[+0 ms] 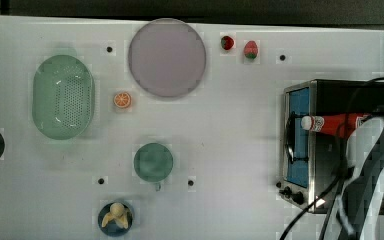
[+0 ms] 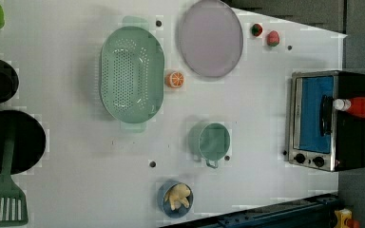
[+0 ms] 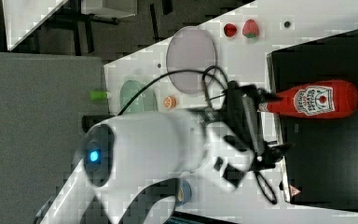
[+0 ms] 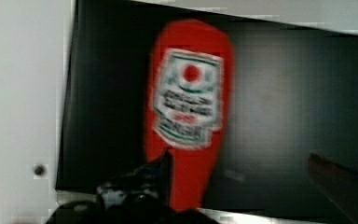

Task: Pick Ketchup from oven and place it on table.

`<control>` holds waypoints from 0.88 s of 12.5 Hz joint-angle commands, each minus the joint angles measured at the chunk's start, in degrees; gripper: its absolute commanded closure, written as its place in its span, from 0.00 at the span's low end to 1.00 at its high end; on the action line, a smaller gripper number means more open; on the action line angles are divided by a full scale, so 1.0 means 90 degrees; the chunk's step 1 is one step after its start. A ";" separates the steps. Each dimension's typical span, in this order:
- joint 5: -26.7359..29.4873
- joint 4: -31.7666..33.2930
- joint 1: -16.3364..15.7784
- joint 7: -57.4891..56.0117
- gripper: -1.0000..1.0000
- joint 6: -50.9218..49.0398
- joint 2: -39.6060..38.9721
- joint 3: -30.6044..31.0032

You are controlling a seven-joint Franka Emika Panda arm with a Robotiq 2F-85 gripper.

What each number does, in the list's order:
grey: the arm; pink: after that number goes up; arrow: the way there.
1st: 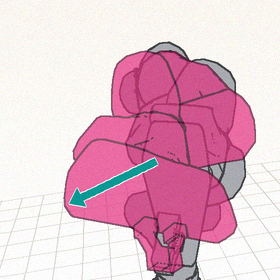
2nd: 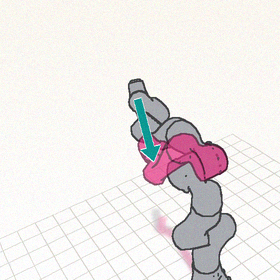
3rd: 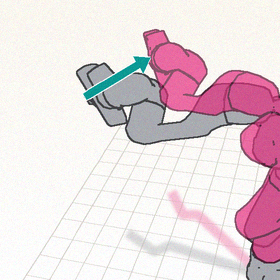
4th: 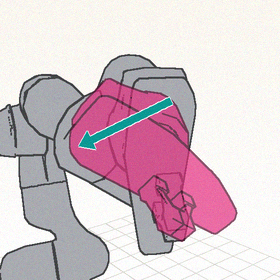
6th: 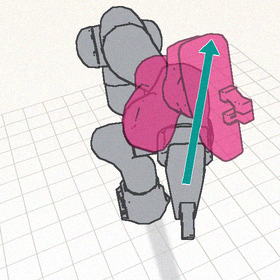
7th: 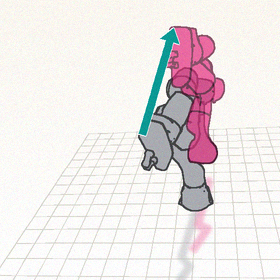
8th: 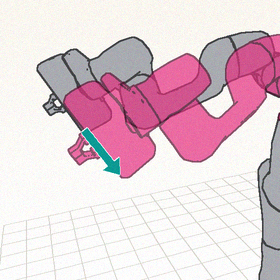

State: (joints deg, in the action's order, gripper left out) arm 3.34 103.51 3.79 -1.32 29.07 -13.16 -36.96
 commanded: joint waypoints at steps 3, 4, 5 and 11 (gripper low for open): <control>0.1158 -0.0273 0.0120 0.0249 0.00 0.0396 -0.0739 -0.0035; 0.1231 -0.0273 0.0169 0.0249 0.00 0.0422 -0.0892 -0.0039; 0.1231 -0.0278 0.0198 0.0249 0.00 0.0479 -0.1014 -0.0038; 0.1352 -0.0227 0.0261 0.0249 0.15 0.0977 -0.1411 -0.0026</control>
State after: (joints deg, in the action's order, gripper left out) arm 15.67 101.89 5.75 -1.32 37.52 -27.43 -36.01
